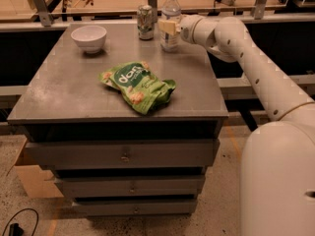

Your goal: Move blue plastic bottle near green rice chip bag

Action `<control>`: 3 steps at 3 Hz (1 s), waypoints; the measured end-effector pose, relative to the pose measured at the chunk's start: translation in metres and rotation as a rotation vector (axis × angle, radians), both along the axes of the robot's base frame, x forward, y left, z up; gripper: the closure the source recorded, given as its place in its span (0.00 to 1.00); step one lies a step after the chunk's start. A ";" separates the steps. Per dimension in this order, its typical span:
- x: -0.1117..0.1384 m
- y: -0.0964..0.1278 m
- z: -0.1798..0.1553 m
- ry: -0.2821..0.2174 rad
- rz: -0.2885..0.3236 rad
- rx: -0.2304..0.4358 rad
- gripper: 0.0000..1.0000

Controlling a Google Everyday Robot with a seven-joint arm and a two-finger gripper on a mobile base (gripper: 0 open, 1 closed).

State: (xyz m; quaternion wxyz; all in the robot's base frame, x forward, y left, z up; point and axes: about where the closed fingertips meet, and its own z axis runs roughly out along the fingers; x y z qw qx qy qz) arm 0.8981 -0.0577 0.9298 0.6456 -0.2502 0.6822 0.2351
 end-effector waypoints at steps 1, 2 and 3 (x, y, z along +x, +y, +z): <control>-0.042 -0.009 0.028 0.011 0.157 0.018 1.00; -0.084 -0.007 0.033 0.072 0.289 0.000 1.00; -0.102 0.006 0.023 0.105 0.375 -0.024 1.00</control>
Offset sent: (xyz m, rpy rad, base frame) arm -0.1535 -0.0103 0.0373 -0.0461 0.1749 0.5231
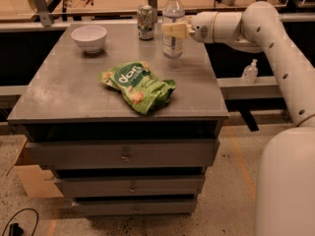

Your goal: Move blue plastic bottle near green rice chip bag

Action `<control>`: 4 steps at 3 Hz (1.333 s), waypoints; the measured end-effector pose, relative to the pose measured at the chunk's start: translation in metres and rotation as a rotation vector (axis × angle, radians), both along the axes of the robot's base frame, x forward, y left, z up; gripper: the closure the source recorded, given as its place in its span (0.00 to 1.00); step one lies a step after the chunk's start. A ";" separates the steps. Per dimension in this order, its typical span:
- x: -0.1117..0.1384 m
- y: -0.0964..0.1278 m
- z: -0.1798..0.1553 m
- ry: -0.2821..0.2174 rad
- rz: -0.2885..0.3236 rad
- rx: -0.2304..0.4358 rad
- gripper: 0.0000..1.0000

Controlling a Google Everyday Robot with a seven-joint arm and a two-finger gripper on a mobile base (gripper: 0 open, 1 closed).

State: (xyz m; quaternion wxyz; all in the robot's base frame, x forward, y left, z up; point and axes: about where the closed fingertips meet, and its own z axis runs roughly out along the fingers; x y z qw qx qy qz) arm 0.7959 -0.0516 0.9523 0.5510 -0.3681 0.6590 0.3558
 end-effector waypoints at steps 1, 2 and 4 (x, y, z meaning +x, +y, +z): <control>-0.002 0.009 -0.003 -0.001 -0.025 -0.002 1.00; -0.010 0.021 -0.008 0.002 -0.074 0.008 1.00; -0.018 0.032 -0.028 0.016 -0.160 0.058 1.00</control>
Offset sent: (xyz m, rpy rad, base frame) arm -0.0230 0.0310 -0.0202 0.0198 0.0115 -0.1500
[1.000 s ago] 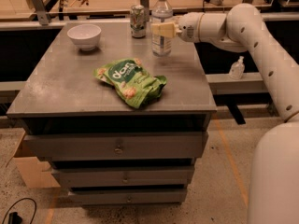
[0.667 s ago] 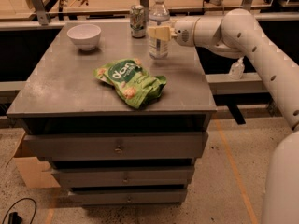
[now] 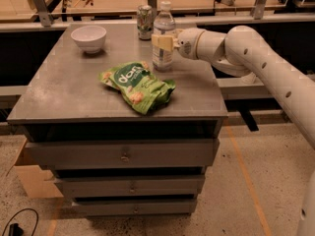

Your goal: Move blue plastic bottle near green rice chip bag

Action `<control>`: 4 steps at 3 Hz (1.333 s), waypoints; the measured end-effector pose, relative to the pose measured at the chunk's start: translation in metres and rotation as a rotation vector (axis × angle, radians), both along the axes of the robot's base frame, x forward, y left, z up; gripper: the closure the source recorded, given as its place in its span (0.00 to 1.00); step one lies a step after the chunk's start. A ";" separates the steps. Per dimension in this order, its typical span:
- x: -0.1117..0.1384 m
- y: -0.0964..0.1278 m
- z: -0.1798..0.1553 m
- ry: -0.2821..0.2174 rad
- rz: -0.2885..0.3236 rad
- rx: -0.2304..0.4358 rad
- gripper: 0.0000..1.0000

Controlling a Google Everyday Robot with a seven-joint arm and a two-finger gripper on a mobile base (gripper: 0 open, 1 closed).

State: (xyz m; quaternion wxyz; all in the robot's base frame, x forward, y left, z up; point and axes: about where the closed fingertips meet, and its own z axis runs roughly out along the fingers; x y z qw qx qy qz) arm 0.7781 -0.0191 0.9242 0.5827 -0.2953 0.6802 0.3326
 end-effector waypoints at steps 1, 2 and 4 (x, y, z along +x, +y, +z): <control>-0.007 0.008 -0.004 -0.003 0.012 0.006 0.82; -0.014 0.016 -0.008 -0.005 0.044 -0.011 0.59; -0.022 0.020 -0.015 -0.021 0.049 -0.072 0.12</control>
Offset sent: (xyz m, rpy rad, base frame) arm -0.0236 0.0187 -0.0140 -0.0358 -0.0083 0.0769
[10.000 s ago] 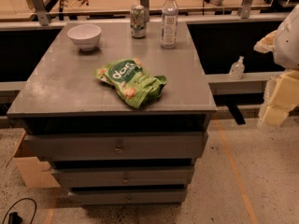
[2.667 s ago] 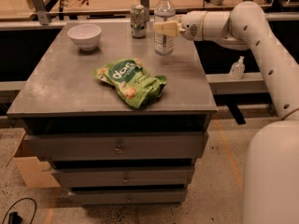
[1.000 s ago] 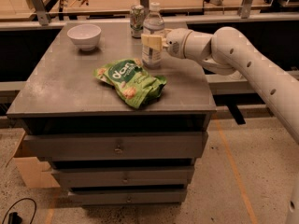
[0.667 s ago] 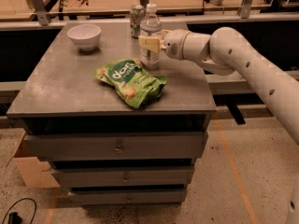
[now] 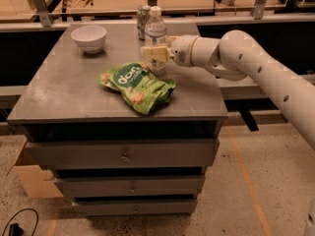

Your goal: Move blue plastic bottle near green rice chip bag

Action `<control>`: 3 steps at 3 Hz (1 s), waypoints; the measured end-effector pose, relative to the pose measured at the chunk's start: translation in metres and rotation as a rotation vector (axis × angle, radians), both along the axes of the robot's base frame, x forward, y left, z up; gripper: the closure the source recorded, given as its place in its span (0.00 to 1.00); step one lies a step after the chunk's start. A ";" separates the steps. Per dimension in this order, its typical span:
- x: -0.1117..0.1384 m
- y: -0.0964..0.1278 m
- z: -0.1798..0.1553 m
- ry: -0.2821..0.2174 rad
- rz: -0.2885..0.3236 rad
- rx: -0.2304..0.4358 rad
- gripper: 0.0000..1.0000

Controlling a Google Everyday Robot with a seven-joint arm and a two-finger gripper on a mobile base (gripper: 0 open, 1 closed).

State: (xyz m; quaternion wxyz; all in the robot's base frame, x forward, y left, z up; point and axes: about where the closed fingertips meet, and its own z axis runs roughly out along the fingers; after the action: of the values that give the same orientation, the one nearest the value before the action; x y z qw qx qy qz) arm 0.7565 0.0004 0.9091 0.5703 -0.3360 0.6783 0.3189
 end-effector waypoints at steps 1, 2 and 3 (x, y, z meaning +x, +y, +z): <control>-0.006 -0.017 0.000 -0.010 -0.067 -0.049 0.00; -0.018 -0.050 0.009 -0.015 -0.189 -0.080 0.00; -0.049 -0.094 0.020 -0.014 -0.366 -0.090 0.00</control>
Offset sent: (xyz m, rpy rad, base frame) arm -0.0438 -0.1164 0.0212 -0.1315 -0.0205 -0.4282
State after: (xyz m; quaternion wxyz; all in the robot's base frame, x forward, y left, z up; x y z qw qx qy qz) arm 0.7073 -0.0931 0.9291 0.6081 -0.2344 0.7375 0.1769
